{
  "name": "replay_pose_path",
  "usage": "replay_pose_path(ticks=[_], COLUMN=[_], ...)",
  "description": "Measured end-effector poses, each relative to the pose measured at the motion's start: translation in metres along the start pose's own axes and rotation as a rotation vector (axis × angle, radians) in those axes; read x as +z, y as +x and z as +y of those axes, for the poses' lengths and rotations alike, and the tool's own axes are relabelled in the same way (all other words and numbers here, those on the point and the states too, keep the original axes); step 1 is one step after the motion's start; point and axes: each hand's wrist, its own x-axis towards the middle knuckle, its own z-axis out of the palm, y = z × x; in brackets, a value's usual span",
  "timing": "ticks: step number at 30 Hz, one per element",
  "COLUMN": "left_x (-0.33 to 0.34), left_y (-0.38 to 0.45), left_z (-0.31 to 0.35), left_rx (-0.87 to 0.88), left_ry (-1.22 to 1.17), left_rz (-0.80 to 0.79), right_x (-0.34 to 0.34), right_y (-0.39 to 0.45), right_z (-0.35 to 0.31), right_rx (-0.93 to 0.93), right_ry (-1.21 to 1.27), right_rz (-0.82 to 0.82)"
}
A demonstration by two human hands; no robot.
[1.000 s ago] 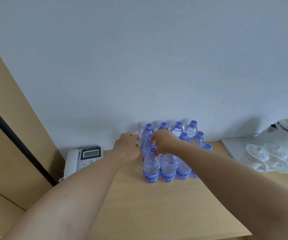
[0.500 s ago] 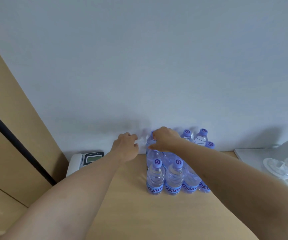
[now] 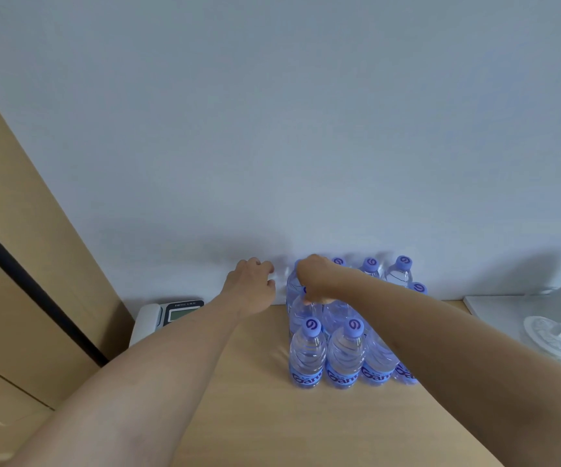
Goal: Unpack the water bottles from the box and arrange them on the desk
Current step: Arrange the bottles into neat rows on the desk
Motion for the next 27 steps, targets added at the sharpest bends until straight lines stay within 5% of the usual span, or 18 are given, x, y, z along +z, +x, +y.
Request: replay_pose_path(ticks=[27], left_x=[-0.002], left_y=[-0.004], left_z=[-0.008], left_rx=[0.025], left_ry=[-0.025], left_rz=[0.014], right_x=[0.004], right_y=[-0.003], right_z=[-0.007], right_rx=[0.038], right_ry=[0.003], right_rz=[0.06])
